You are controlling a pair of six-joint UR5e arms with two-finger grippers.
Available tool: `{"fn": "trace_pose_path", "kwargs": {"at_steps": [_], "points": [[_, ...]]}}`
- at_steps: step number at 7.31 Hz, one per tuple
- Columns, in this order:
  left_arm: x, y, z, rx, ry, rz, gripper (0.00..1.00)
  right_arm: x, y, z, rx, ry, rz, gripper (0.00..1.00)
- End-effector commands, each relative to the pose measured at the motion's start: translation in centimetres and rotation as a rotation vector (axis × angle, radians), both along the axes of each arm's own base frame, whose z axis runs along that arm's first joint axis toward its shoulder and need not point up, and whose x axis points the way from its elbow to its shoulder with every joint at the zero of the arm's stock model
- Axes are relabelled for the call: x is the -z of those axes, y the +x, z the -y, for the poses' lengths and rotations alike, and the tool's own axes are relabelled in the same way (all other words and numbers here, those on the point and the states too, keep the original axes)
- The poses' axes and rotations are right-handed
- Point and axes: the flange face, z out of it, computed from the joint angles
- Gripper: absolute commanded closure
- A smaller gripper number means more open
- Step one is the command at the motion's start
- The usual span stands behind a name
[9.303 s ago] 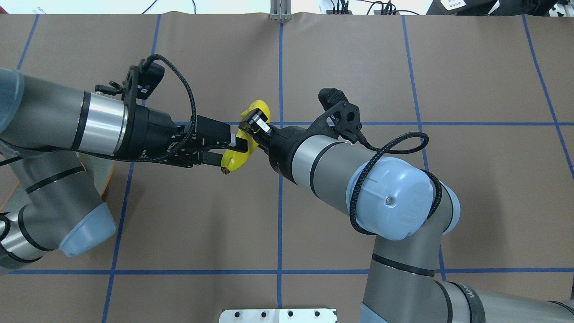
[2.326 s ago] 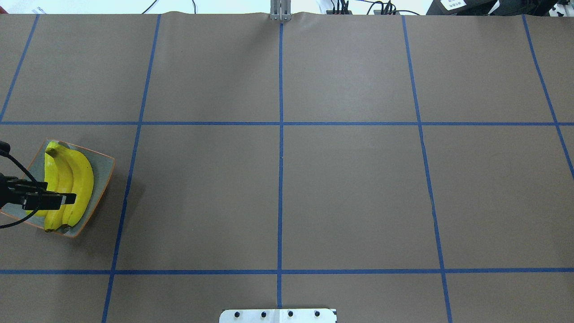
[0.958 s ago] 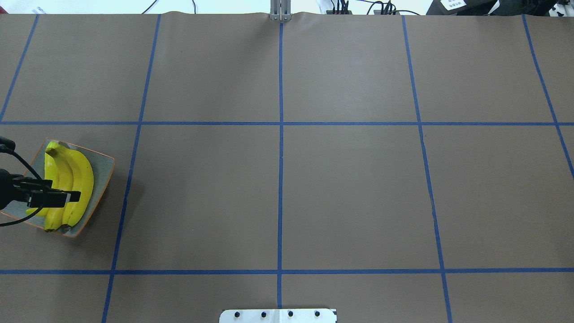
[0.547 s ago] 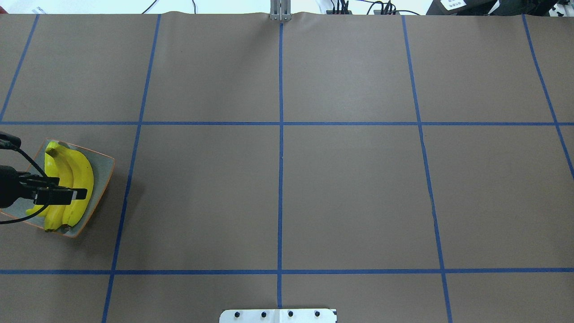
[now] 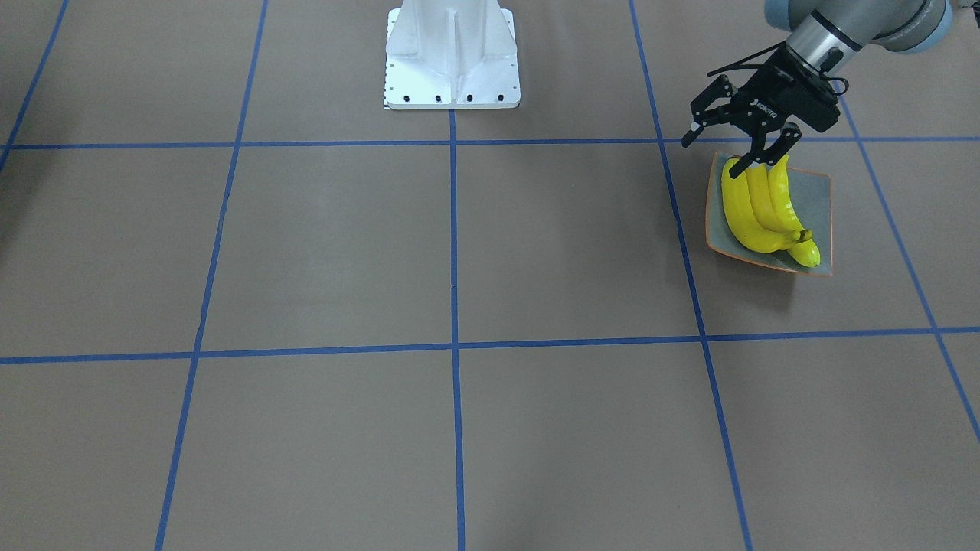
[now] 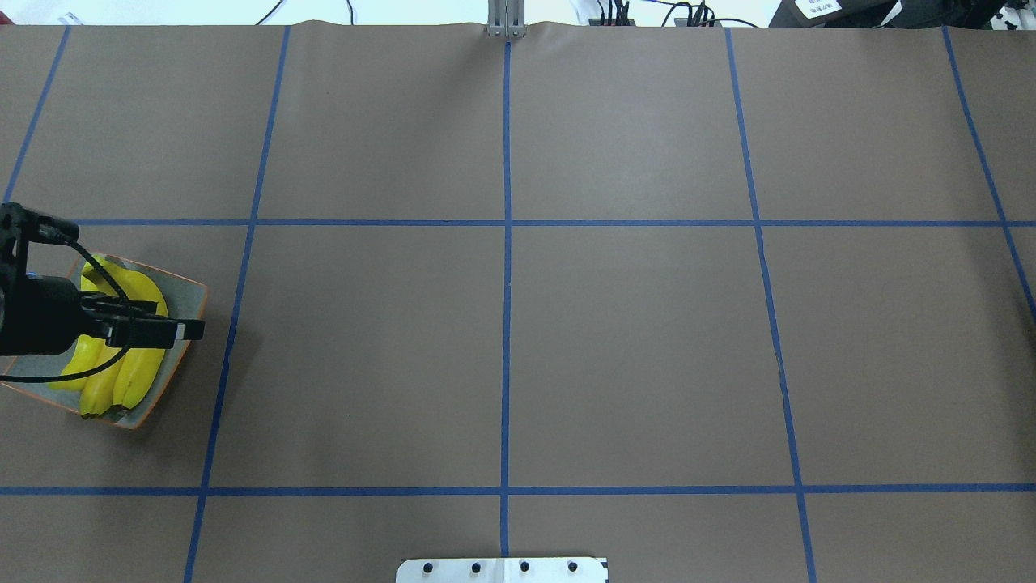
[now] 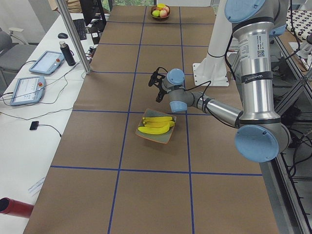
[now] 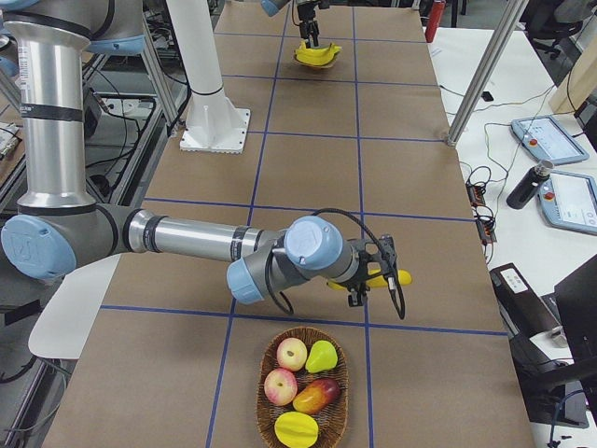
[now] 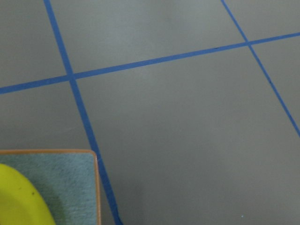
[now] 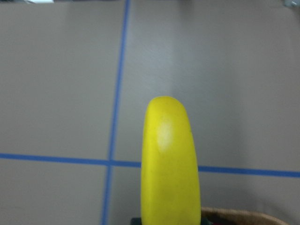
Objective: Transfer all bananas from basket to plate
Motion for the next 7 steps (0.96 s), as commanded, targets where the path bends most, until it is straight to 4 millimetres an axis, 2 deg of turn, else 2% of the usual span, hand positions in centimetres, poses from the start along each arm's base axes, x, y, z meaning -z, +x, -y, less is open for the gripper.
{"fn": "trace_pose_path", "kwargs": {"at_steps": [1, 2, 3, 4, 5, 7], "points": [[9.7, 4.9, 0.6, -0.089, -0.057, -0.205, 0.00, 9.4, -7.3, 0.4, 0.014, -0.075, 0.110, 1.00], [12.1, 7.7, 0.2, -0.121, -0.081, -0.244, 0.00, 12.3, -9.9, 1.2, 0.007, -0.094, 0.161, 1.00], [13.8, 8.7, 0.6, -0.126, -0.094, -0.273, 0.00, 14.8, -14.0, 1.8, -0.004, -0.106, 0.215, 1.00], [15.6, 9.0, 0.7, -0.128, -0.112, -0.307, 0.00, 17.9, -19.5, 2.4, -0.048, -0.139, 0.290, 1.00], [16.5, 9.3, 0.7, -0.132, -0.119, -0.323, 0.00, 20.8, -24.5, 2.6, -0.063, -0.146, 0.356, 1.00], [20.5, 11.5, 1.1, -0.146, -0.136, -0.385, 0.00, 27.1, -32.7, 2.2, 0.010, -0.178, 0.446, 1.00]]}}
